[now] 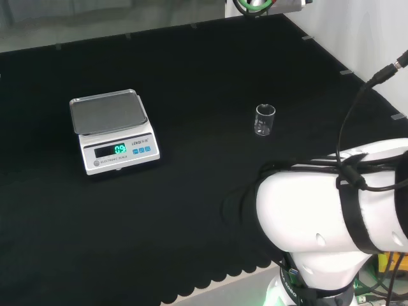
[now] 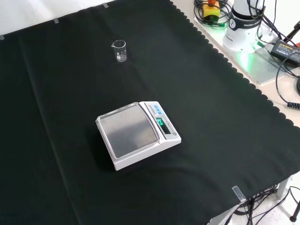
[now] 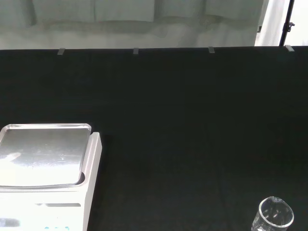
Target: Pick up the beaker.
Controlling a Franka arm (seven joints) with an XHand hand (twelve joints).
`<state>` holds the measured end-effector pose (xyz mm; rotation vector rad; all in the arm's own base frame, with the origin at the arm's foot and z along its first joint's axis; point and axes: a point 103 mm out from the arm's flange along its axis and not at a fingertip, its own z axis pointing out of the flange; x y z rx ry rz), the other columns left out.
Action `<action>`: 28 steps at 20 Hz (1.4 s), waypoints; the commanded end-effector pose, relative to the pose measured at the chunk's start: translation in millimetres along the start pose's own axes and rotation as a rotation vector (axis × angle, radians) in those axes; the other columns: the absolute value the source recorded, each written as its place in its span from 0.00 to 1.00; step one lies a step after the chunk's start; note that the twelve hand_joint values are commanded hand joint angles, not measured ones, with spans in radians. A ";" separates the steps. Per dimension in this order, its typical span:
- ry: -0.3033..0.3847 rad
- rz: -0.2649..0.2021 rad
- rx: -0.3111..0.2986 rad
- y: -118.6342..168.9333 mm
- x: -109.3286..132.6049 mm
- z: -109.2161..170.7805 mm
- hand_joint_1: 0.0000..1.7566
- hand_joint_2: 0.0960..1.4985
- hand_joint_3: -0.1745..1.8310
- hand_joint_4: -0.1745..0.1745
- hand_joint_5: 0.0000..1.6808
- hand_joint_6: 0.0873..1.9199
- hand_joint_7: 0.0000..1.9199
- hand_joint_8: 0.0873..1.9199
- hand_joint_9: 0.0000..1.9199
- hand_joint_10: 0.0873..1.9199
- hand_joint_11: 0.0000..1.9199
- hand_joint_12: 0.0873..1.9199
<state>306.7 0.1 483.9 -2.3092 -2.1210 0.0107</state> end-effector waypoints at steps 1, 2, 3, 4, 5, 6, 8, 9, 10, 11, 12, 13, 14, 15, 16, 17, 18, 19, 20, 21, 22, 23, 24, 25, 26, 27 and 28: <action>-0.009 -0.015 -0.004 -0.5 -2.3 0.6 0.07 0.62 0.15 0.40 0.14 0.00 0.02 0.32 0.01 0.39 0.01 0.78; -0.012 -0.014 0.002 -0.5 -3.2 0.8 0.05 0.63 0.16 0.42 0.13 0.00 0.01 0.30 0.00 0.38 0.01 0.78; -0.014 -0.010 0.003 -1.4 -6.2 0.9 0.04 0.64 0.16 0.43 0.13 0.00 0.00 0.30 0.00 0.38 0.00 0.78; -0.013 -0.006 0.000 -2.2 -6.9 0.7 0.03 0.64 0.16 0.43 0.12 0.00 0.00 0.30 0.00 0.38 0.00 0.78; -0.011 -0.002 -0.001 -3.5 -10.1 0.6 0.03 0.64 0.16 0.44 0.12 0.00 0.00 0.29 0.00 0.38 0.00 0.78; -0.009 0.001 -0.003 -4.3 -11.3 0.5 0.03 0.64 0.16 0.44 0.12 0.00 0.00 0.29 0.00 0.38 0.00 0.78; 0.011 0.009 -0.008 -7.5 -28.8 2.2 0.03 0.64 0.16 0.44 0.12 0.00 0.00 0.30 0.00 0.38 0.00 0.78; -0.004 0.013 -0.006 -7.5 -29.8 2.9 0.03 0.64 0.16 0.44 0.12 0.00 0.00 0.30 0.00 0.38 0.00 0.78; -0.038 0.021 -0.003 -7.1 -28.1 4.2 0.03 0.64 0.16 0.44 0.12 0.00 0.00 0.30 0.00 0.38 0.00 0.78; -0.073 0.019 -0.009 -8.0 -26.0 5.8 0.03 0.64 0.16 0.44 0.12 0.00 0.00 0.30 0.00 0.38 0.00 0.78; -0.105 0.026 -0.020 -9.6 -25.2 8.9 0.03 0.64 0.16 0.44 0.12 0.00 0.00 0.31 0.00 0.38 0.00 0.78; -0.122 0.034 -0.026 -11.1 -27.7 12.8 0.03 0.64 0.16 0.44 0.13 0.00 0.00 0.31 0.00 0.38 0.00 0.78; -0.121 0.041 -0.037 -12.3 -32.7 17.4 0.03 0.64 0.16 0.44 0.13 0.00 0.00 0.31 0.00 0.38 0.00 0.78; -0.110 0.047 -0.051 -13.3 -39.7 22.3 0.03 0.64 0.16 0.44 0.13 0.00 0.01 0.32 0.00 0.38 0.00 0.78; -0.098 0.054 -0.069 -13.9 -48.3 28.6 0.03 0.64 0.16 0.43 0.13 0.00 0.01 0.32 0.00 0.38 0.00 0.79; -0.088 0.060 -0.078 -13.9 -56.6 34.8 0.03 0.64 0.16 0.43 0.13 0.00 0.01 0.32 0.01 0.39 0.00 0.79; -0.080 0.065 -0.084 -13.5 -64.2 41.4 0.03 0.64 0.16 0.43 0.14 0.00 0.01 0.32 0.01 0.39 0.00 0.79; -0.072 0.070 -0.085 -13.0 -72.8 48.5 0.04 0.64 0.16 0.43 0.14 0.00 0.01 0.33 0.01 0.39 0.00 0.79; -0.063 0.074 -0.087 -12.7 -81.4 55.9 0.04 0.64 0.16 0.43 0.14 0.00 0.01 0.33 0.01 0.39 0.00 0.79; -0.050 0.076 -0.091 -11.7 -89.2 64.1 0.04 0.64 0.16 0.42 0.14 0.00 0.01 0.33 0.01 0.39 0.00 0.79; -0.036 0.079 -0.097 -10.1 -95.5 72.5 0.04 0.64 0.16 0.42 0.15 0.00 0.01 0.33 0.01 0.39 0.00 0.79; -0.024 0.082 -0.102 -8.7 -101.2 80.6 0.04 0.64 0.16 0.42 0.15 0.00 0.01 0.33 0.01 0.39 0.00 0.79; -0.015 0.085 -0.106 -6.4 -104.3 87.8 0.04 0.64 0.16 0.42 0.15 0.00 0.01 0.34 0.01 0.39 0.00 0.79; -0.008 0.092 -0.110 -4.3 -107.0 95.3 0.04 0.64 0.16 0.41 0.15 0.00 0.01 0.34 0.01 0.39 0.00 0.79; -0.007 0.097 -0.108 -2.2 -109.5 102.7 0.05 0.64 0.16 0.41 0.16 0.00 0.01 0.35 0.01 0.40 0.00 0.79; -0.005 0.099 -0.112 -1.5 -112.2 109.1 0.05 0.64 0.16 0.41 0.16 0.00 0.01 0.35 0.01 0.40 0.00 0.79; -0.005 0.103 -0.113 0.0 -114.4 116.1 0.05 0.64 0.16 0.40 0.16 0.00 0.01 0.35 0.01 0.40 0.00 0.79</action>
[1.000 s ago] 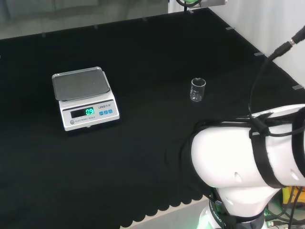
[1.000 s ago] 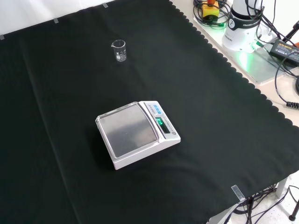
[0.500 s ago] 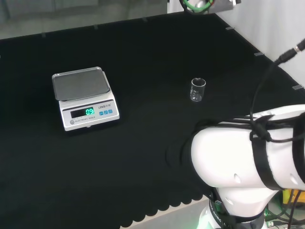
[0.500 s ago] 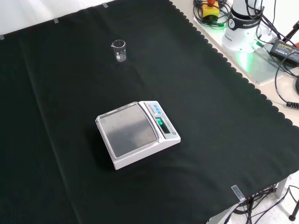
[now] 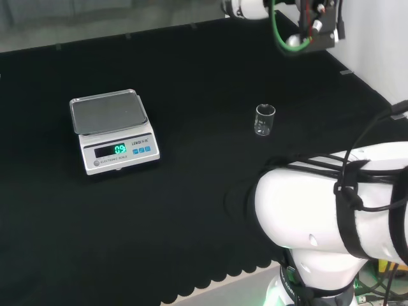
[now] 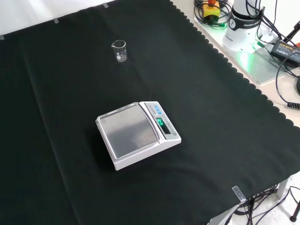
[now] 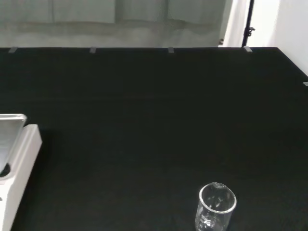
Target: Pick up the beaker.
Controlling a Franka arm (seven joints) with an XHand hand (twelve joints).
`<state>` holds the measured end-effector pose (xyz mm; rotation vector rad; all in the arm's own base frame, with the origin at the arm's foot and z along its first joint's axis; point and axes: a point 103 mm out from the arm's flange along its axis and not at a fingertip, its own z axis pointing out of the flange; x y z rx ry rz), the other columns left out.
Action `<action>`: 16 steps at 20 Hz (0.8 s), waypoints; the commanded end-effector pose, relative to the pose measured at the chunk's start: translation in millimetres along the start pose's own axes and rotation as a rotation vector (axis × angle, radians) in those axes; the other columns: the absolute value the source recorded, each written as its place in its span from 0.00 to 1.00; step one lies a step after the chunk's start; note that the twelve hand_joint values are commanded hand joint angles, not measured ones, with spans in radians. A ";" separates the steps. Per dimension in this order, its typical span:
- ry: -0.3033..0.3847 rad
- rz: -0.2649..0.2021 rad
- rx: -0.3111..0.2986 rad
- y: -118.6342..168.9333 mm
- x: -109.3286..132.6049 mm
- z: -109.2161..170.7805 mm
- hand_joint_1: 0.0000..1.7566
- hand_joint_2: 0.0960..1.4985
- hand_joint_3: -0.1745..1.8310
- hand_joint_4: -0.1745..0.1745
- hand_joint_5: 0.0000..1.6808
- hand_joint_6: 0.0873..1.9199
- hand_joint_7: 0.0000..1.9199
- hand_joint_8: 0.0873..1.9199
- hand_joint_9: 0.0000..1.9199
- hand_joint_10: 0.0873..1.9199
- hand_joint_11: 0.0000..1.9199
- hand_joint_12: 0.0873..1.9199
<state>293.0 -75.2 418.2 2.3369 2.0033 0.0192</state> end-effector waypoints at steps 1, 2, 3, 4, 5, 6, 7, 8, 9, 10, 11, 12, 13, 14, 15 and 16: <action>0.029 0.044 -0.045 7.2 -39.6 61.2 0.05 0.64 0.16 0.39 0.17 0.00 0.01 0.35 0.02 0.40 0.00 0.79; 0.033 0.049 -0.049 9.3 -42.7 72.1 0.05 0.64 0.16 0.39 0.17 0.00 0.01 0.35 0.02 0.40 0.00 0.79; 0.041 0.055 -0.059 11.5 -44.5 81.4 0.06 0.64 0.16 0.39 0.18 0.00 0.01 0.35 0.02 0.40 0.00 0.79; 0.051 0.058 -0.075 14.1 -45.2 90.6 0.06 0.64 0.16 0.38 0.18 0.00 0.01 0.36 0.02 0.40 0.00 0.79; 0.059 0.061 -0.090 15.9 -45.9 97.6 0.07 0.64 0.16 0.37 0.18 0.00 0.01 0.36 0.02 0.40 0.01 0.79; 0.071 0.062 -0.108 18.0 -47.1 105.6 0.07 0.64 0.16 0.37 0.19 0.00 0.02 0.36 0.03 0.41 0.01 0.79; 0.084 0.064 -0.120 20.5 -47.8 113.2 0.07 0.64 0.16 0.36 0.19 0.00 0.02 0.36 0.03 0.41 0.01 0.79; 0.097 0.065 -0.125 23.2 -48.0 119.9 0.08 0.64 0.16 0.35 0.20 0.00 0.02 0.36 0.03 0.41 0.01 0.79; 0.103 0.065 -0.124 25.5 -48.4 126.0 0.08 0.64 0.16 0.35 0.20 0.00 0.02 0.37 0.04 0.41 0.01 0.79; 0.103 0.067 -0.112 28.3 -48.6 131.6 0.09 0.64 0.16 0.34 0.20 0.00 0.02 0.37 0.04 0.41 0.01 0.79; 0.106 0.067 -0.103 30.8 -49.0 136.5 0.09 0.64 0.16 0.34 0.20 0.00 0.03 0.37 0.04 0.41 0.01 0.79; 0.114 0.065 -0.096 33.3 -49.1 141.2 0.09 0.64 0.16 0.34 0.21 0.00 0.03 0.37 0.04 0.41 0.02 0.79; 0.118 0.062 -0.087 36.0 -48.9 145.8 0.09 0.64 0.16 0.34 0.21 0.00 0.03 0.37 0.04 0.41 0.02 0.79; 0.121 0.059 -0.081 38.2 -48.6 149.5 0.09 0.64 0.16 0.33 0.21 0.00 0.03 0.37 0.04 0.42 0.02 0.79; 0.126 0.055 -0.075 40.1 -48.2 153.2 0.09 0.64 0.16 0.33 0.21 0.00 0.03 0.38 0.04 0.42 0.02 0.79; 0.132 0.050 -0.069 42.2 -47.3 157.1 0.09 0.64 0.16 0.33 0.21 0.00 0.03 0.38 0.04 0.42 0.02 0.79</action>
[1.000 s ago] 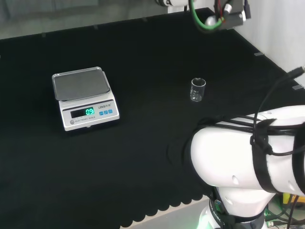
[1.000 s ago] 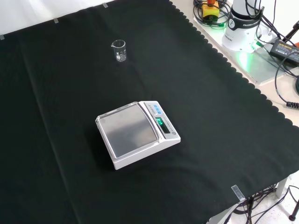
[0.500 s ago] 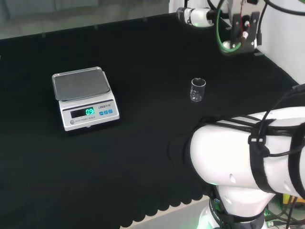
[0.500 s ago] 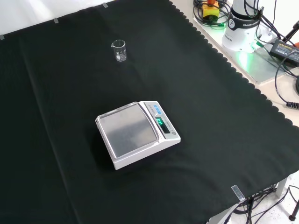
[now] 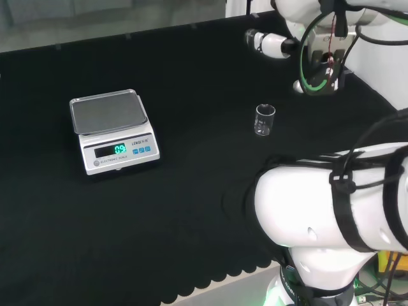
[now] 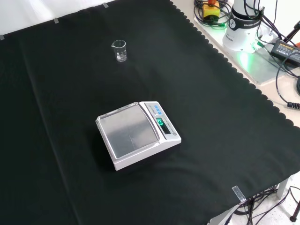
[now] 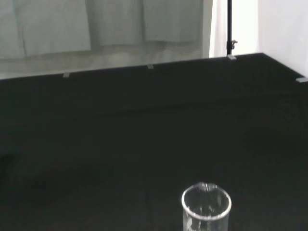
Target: Pick up the beaker.
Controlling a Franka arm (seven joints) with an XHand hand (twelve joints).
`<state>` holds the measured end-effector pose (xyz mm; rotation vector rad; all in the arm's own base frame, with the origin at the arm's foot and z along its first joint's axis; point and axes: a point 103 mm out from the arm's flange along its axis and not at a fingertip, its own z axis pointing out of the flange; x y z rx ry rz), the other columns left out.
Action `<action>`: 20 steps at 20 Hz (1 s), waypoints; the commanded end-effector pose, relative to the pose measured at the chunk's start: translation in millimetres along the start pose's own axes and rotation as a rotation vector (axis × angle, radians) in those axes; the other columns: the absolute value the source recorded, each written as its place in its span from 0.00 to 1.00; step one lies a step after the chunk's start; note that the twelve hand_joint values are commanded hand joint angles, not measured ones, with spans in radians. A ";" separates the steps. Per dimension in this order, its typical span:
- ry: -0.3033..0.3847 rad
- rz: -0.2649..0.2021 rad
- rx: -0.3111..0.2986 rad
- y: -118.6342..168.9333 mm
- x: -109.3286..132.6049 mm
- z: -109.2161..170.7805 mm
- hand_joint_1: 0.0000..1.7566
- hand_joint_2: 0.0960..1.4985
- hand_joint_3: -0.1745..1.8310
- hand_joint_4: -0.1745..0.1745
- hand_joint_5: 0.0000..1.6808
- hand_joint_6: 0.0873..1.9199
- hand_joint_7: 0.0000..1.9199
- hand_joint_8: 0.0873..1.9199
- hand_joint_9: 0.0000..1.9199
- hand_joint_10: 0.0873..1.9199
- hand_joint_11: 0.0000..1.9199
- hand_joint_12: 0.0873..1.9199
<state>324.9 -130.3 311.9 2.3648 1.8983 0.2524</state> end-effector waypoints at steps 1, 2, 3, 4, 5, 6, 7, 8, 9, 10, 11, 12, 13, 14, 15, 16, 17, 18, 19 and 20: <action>0.043 -0.017 0.066 4.1 -4.3 51.3 0.09 0.64 0.16 0.33 0.21 0.00 0.03 0.38 0.05 0.42 0.02 0.79; 0.047 -0.020 0.074 5.3 -3.5 55.3 0.10 0.64 0.16 0.33 0.21 0.00 0.03 0.38 0.05 0.42 0.02 0.79; 0.050 -0.023 0.081 6.3 -2.9 58.8 0.10 0.64 0.16 0.33 0.21 0.00 0.03 0.38 0.05 0.42 0.02 0.79; 0.054 -0.025 0.089 7.5 -2.2 62.7 0.10 0.64 0.16 0.33 0.21 0.00 0.03 0.38 0.05 0.42 0.02 0.79; 0.058 -0.023 0.097 8.3 -1.6 66.6 0.10 0.64 0.16 0.33 0.21 0.00 0.03 0.38 0.05 0.42 0.03 0.79; 0.066 -0.028 0.105 8.8 -1.0 70.5 0.10 0.64 0.16 0.33 0.21 0.00 0.03 0.38 0.05 0.42 0.03 0.79; 0.079 -0.033 0.110 9.6 -0.9 75.2 0.10 0.64 0.16 0.32 0.21 0.00 0.03 0.38 0.05 0.42 0.03 0.79; 0.087 -0.033 0.119 10.7 -0.4 80.9 0.10 0.64 0.16 0.32 0.21 0.00 0.03 0.38 0.05 0.42 0.03 0.79; 0.091 -0.034 0.127 12.0 0.5 86.8 0.10 0.64 0.16 0.32 0.21 0.00 0.03 0.38 0.05 0.42 0.03 0.79; 0.094 -0.036 0.136 13.3 1.5 91.6 0.10 0.64 0.16 0.32 0.21 0.00 0.03 0.38 0.05 0.42 0.03 0.79; 0.093 -0.037 0.144 14.3 2.1 96.1 0.10 0.64 0.16 0.32 0.21 0.00 0.03 0.38 0.05 0.42 0.03 0.79; 0.094 -0.038 0.150 15.0 2.2 100.0 0.10 0.64 0.16 0.32 0.21 0.00 0.03 0.38 0.05 0.42 0.03 0.79; 0.094 -0.040 0.157 15.7 2.1 103.4 0.10 0.64 0.16 0.32 0.22 0.00 0.03 0.38 0.05 0.42 0.03 0.79; 0.096 -0.040 0.165 16.4 1.6 106.7 0.10 0.64 0.16 0.32 0.22 0.00 0.03 0.39 0.05 0.42 0.03 0.79; 0.101 -0.040 0.172 16.9 0.9 110.1 0.10 0.64 0.16 0.32 0.22 0.00 0.03 0.39 0.05 0.42 0.03 0.79; 0.104 -0.040 0.177 17.0 0.9 113.5 0.10 0.64 0.16 0.32 0.22 0.00 0.03 0.39 0.05 0.42 0.03 0.79; 0.105 -0.041 0.184 17.2 0.9 116.9 0.10 0.64 0.16 0.32 0.22 0.00 0.03 0.39 0.05 0.42 0.03 0.79; 0.107 -0.041 0.191 17.5 0.5 120.1 0.10 0.64 0.16 0.32 0.22 0.00 0.03 0.39 0.05 0.42 0.03 0.79; 0.106 -0.040 0.198 17.8 -0.1 122.9 0.10 0.64 0.16 0.32 0.22 0.00 0.03 0.39 0.05 0.42 0.03 0.79; 0.106 -0.040 0.205 18.0 -1.2 125.6 0.10 0.64 0.16 0.32 0.22 0.00 0.03 0.39 0.05 0.42 0.03 0.79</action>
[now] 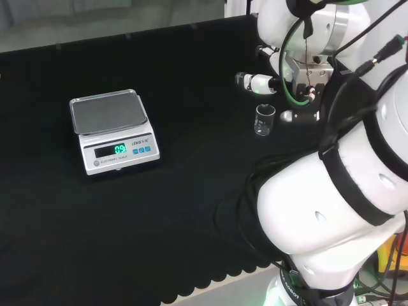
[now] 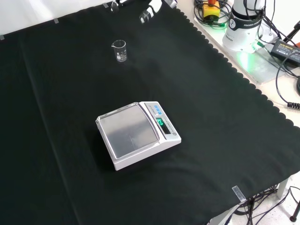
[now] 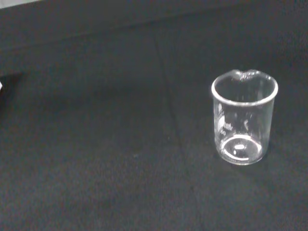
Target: Pick up the beaker.
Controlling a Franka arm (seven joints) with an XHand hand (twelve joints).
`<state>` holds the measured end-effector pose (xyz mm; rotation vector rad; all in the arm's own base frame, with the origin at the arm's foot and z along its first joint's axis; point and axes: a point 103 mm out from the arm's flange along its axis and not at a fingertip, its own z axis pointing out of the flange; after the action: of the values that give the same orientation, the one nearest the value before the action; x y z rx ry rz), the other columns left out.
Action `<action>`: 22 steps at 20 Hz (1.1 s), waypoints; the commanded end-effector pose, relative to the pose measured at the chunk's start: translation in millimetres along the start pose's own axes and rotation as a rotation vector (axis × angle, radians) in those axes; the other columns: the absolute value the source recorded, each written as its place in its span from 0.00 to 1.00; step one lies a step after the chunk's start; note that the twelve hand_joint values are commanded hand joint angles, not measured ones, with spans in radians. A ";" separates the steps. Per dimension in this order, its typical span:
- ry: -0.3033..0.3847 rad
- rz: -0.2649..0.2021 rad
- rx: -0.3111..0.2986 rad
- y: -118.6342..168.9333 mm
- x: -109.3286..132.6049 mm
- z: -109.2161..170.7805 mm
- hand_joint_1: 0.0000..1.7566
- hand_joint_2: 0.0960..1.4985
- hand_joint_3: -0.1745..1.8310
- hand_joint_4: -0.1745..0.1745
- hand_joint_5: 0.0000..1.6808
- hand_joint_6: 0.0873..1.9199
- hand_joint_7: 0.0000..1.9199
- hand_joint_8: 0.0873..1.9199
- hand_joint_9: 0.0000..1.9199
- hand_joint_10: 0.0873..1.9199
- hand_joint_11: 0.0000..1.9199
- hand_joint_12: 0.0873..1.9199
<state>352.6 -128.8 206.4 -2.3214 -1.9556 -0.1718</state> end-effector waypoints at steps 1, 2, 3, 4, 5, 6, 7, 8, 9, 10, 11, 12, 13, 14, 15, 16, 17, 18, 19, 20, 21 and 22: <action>0.019 -0.006 0.020 14.3 -4.8 16.5 0.10 0.64 0.16 0.32 0.22 0.00 0.03 0.39 0.05 0.42 0.03 0.79; 0.020 -0.005 0.025 15.0 -6.7 18.7 0.10 0.64 0.16 0.32 0.22 0.00 0.03 0.39 0.05 0.42 0.03 0.79; 0.019 -0.005 0.029 15.9 -8.6 20.7 0.10 0.64 0.16 0.32 0.22 0.00 0.03 0.39 0.05 0.42 0.03 0.79; 0.018 -0.006 0.034 17.0 -10.8 22.6 0.10 0.64 0.16 0.32 0.22 0.00 0.03 0.39 0.05 0.42 0.04 0.79; 0.018 -0.007 0.039 18.4 -13.8 24.0 0.10 0.64 0.16 0.32 0.22 0.00 0.03 0.39 0.05 0.42 0.04 0.79; 0.019 -0.008 0.043 19.5 -17.6 26.2 0.10 0.64 0.16 0.32 0.22 0.00 0.03 0.39 0.05 0.42 0.04 0.79; 0.021 -0.009 0.045 21.1 -20.2 28.7 0.10 0.64 0.16 0.32 0.22 0.00 0.03 0.39 0.05 0.42 0.04 0.79; 0.027 -0.011 0.049 23.6 -23.5 31.3 0.10 0.64 0.16 0.32 0.22 0.00 0.03 0.39 0.05 0.42 0.04 0.79; 0.034 -0.013 0.053 26.7 -28.0 34.1 0.10 0.64 0.16 0.32 0.22 0.00 0.03 0.39 0.05 0.42 0.04 0.79; 0.042 -0.017 0.058 29.9 -32.8 37.0 0.10 0.64 0.16 0.32 0.22 0.00 0.03 0.39 0.05 0.42 0.04 0.79; 0.047 -0.022 0.063 33.5 -37.7 39.8 0.10 0.64 0.16 0.32 0.22 0.00 0.03 0.39 0.05 0.42 0.04 0.79; 0.049 -0.027 0.069 36.7 -42.4 42.5 0.10 0.64 0.16 0.32 0.22 0.00 0.03 0.39 0.05 0.42 0.04 0.79; 0.049 -0.028 0.074 39.9 -47.4 44.9 0.10 0.64 0.16 0.32 0.22 0.00 0.03 0.39 0.05 0.42 0.04 0.79; 0.053 -0.030 0.076 42.6 -52.3 47.0 0.10 0.64 0.16 0.32 0.22 0.00 0.03 0.39 0.05 0.42 0.04 0.79; 0.061 -0.031 0.078 45.3 -58.1 48.8 0.10 0.64 0.16 0.32 0.22 0.00 0.03 0.39 0.05 0.42 0.04 0.79; 0.069 -0.031 0.080 47.4 -63.3 50.8 0.10 0.64 0.16 0.32 0.22 0.00 0.03 0.39 0.05 0.42 0.04 0.79; 0.076 -0.036 0.084 49.4 -68.2 53.2 0.10 0.64 0.16 0.32 0.22 0.00 0.03 0.39 0.05 0.42 0.04 0.79; 0.079 -0.038 0.089 50.9 -72.2 55.7 0.10 0.64 0.16 0.32 0.22 0.00 0.03 0.39 0.05 0.42 0.04 0.79; 0.084 -0.040 0.094 51.9 -75.2 58.4 0.10 0.64 0.16 0.32 0.22 0.00 0.03 0.39 0.05 0.42 0.04 0.78; 0.087 -0.041 0.101 52.6 -78.6 61.4 0.10 0.64 0.16 0.32 0.22 0.00 0.03 0.39 0.05 0.42 0.04 0.78; 0.091 -0.044 0.106 52.9 -80.8 64.3 0.10 0.64 0.16 0.32 0.22 0.00 0.03 0.39 0.05 0.42 0.04 0.78; 0.099 -0.046 0.110 52.8 -83.3 67.2 0.10 0.64 0.16 0.31 0.22 0.00 0.03 0.39 0.05 0.42 0.04 0.78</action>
<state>369.1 -181.4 158.4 -2.2516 -1.9342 -0.0725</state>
